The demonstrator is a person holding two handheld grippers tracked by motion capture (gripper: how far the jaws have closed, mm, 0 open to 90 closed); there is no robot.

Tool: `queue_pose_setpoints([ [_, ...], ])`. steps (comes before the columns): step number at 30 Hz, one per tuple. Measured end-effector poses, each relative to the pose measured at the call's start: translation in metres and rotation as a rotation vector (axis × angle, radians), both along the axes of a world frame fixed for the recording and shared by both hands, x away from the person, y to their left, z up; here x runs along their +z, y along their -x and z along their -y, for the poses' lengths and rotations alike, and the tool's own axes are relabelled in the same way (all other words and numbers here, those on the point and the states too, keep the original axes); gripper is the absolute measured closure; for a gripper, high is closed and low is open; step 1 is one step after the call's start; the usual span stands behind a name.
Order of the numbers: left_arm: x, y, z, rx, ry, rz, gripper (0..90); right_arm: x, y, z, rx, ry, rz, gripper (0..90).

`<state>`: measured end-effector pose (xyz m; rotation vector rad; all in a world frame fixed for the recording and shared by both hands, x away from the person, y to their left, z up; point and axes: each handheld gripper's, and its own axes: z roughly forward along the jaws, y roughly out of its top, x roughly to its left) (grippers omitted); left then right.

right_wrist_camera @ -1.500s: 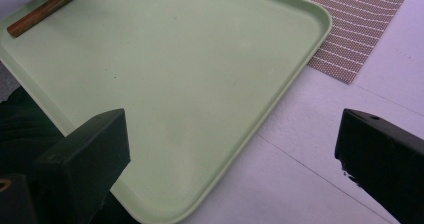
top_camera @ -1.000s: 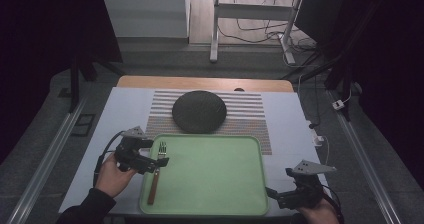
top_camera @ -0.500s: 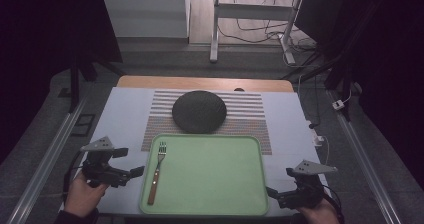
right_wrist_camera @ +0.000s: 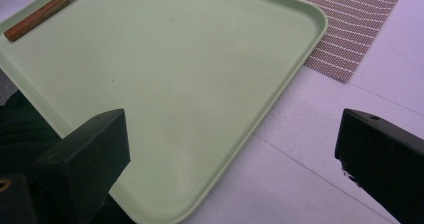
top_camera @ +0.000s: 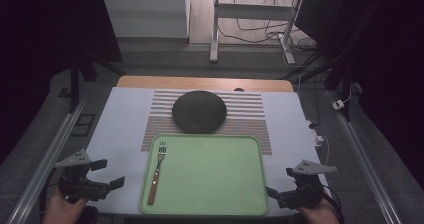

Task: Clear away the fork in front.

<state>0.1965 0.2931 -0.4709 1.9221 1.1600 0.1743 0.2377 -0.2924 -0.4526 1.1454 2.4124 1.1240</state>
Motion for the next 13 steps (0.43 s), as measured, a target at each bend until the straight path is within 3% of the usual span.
queue_pose_setpoints([
  [10, -0.0056, 0.0068, -0.0015, 0.008, -0.060, -0.057, 0.0, -0.0003, -0.0003, -0.0006, 0.000, 0.006, -0.003, 0.9],
  [13, -0.0057, 0.0055, -0.0024, 0.019, -0.049, -0.069, 0.0, -0.0004, -0.0006, -0.0002, 0.001, 0.005, -0.004, 0.8],
])
